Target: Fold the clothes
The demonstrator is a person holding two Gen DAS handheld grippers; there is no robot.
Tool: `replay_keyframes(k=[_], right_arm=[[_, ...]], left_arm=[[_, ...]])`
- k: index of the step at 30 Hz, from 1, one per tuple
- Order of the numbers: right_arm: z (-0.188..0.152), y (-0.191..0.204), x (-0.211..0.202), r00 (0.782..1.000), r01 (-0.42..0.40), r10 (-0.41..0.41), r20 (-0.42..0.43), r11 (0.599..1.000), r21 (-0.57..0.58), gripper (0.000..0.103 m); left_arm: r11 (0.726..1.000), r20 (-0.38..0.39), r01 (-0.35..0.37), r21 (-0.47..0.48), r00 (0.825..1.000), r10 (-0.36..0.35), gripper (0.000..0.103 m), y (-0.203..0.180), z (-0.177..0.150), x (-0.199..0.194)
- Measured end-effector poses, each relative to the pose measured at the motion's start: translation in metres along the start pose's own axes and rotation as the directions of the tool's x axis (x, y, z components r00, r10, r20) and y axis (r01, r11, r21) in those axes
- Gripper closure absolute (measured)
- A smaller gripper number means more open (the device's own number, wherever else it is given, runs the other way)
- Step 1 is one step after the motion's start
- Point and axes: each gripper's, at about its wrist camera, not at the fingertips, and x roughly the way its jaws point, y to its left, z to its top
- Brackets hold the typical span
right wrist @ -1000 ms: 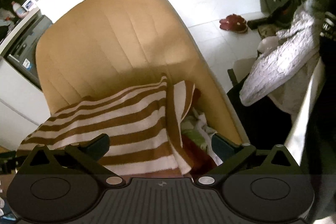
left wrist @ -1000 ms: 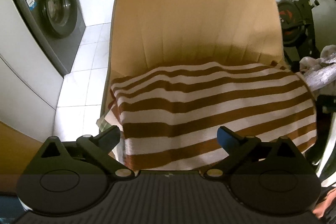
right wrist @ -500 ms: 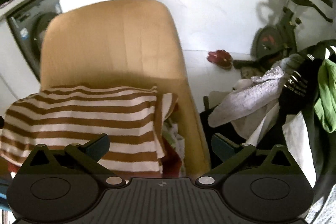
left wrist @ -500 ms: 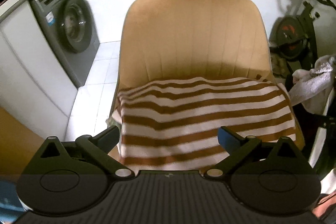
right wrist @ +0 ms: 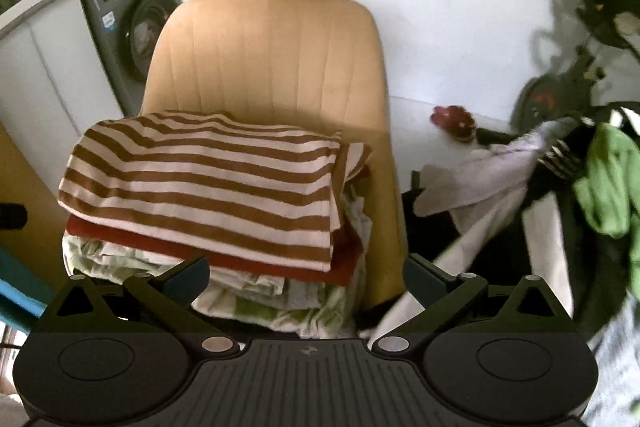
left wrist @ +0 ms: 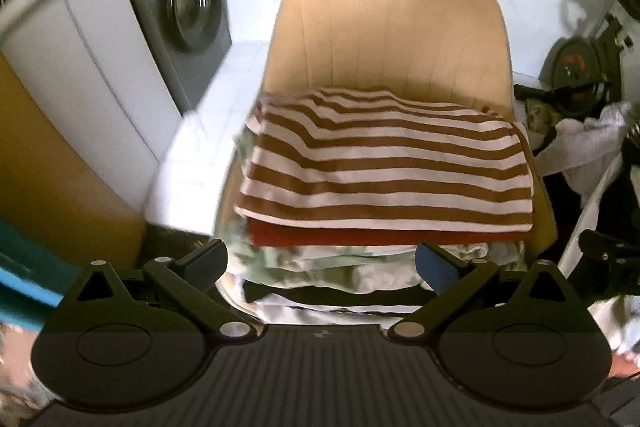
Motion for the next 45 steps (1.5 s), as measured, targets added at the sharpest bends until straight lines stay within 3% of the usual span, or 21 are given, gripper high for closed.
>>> replay_keyframes(k=[4,8,15,22,27,34,38,45], right_arm=[[-0.021,0.021,-0.033,1.0,0.001,-0.002,0.005,0.993,0.119,0.001],[-0.049,0.06,-0.061,0.998,0.052,-0.049,-0.027,0.989,0.136,0.001],[-0.098,0.128,-0.123,0.99,0.117,-0.104,-0.096,0.983,0.14,0.001],[-0.131,0.18,-0.192,0.98,0.196,-0.191,-0.056,0.975,0.102,0.001],[-0.154,0.192,-0.221,0.981,0.188,-0.181,-0.063,0.973,0.136,0.001],[-0.181,0.203,-0.241,0.985,0.166,-0.157,-0.074,0.978,0.125,0.001],[-0.193,0.197,-0.249,0.986,0.153,-0.144,-0.079,0.979,0.131,0.001],[-0.206,0.171,-0.262,0.991,0.123,-0.114,-0.072,0.983,0.139,0.001]], left_arm=[[0.993,0.075,-0.056,0.105,0.996,0.048,0.001,-0.002,-0.02,-0.026],[0.976,0.126,-0.076,0.202,0.991,0.051,0.001,0.009,-0.051,-0.05],[0.969,0.067,-0.018,0.245,0.998,0.002,0.001,0.057,-0.097,-0.083],[0.969,0.044,0.028,0.245,0.998,-0.04,0.001,0.086,-0.138,-0.121],[0.976,0.055,0.024,0.219,0.998,-0.037,0.001,0.099,-0.161,-0.14],[0.984,0.006,0.041,0.175,0.999,-0.043,0.001,0.112,-0.186,-0.153],[0.982,-0.022,0.053,0.182,0.998,-0.05,0.001,0.104,-0.199,-0.16],[0.983,-0.019,0.013,0.182,1.0,-0.01,0.001,0.082,-0.213,-0.174]])
